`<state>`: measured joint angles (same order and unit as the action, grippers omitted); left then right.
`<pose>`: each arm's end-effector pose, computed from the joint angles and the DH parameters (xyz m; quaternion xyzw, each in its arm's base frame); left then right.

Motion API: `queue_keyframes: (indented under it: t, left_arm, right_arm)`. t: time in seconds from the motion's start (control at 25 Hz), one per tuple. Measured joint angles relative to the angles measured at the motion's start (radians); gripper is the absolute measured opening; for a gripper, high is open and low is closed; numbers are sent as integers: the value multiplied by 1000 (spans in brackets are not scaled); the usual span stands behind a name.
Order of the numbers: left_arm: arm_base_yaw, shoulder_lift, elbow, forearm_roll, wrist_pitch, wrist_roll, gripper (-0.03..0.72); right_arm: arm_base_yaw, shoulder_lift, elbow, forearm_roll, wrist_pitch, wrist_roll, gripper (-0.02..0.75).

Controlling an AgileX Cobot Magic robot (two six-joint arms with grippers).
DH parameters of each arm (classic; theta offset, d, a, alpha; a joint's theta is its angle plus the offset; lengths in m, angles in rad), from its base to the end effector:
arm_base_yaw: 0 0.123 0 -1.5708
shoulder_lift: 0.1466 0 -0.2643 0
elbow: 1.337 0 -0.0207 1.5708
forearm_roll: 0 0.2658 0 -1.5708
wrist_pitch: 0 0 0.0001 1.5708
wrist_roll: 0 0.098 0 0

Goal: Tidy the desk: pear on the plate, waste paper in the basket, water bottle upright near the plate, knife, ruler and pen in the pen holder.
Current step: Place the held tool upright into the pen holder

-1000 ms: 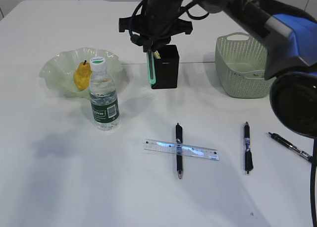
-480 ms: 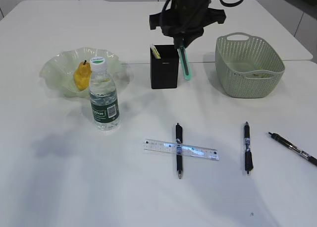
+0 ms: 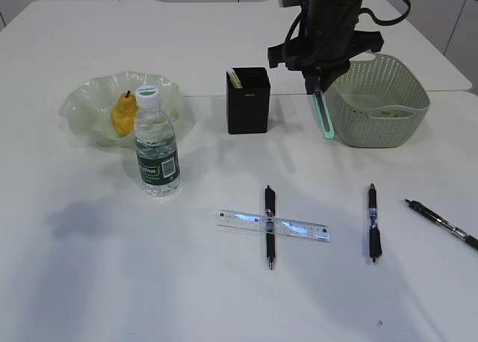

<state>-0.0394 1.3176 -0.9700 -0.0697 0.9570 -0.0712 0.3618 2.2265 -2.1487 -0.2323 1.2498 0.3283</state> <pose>0.2675 -0.0161 0.2456 -0.0304 0.9835 -0.0412 0.1737 0.4633 0.1524 0.2397 -0.0344 0.9793 -0.0525 0.1924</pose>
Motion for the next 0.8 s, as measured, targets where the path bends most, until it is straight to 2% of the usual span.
queue_keyframes:
  t: [0.48, 0.8]
  left_arm:
    - [0, 0, 0, 0, 4, 0, 521]
    - [0, 0, 0, -2, 20, 0, 521]
  right_arm:
    - [0, 0, 2, 4, -363, 12, 125]
    - [0, 2, 2, 0, -689, -10, 125]
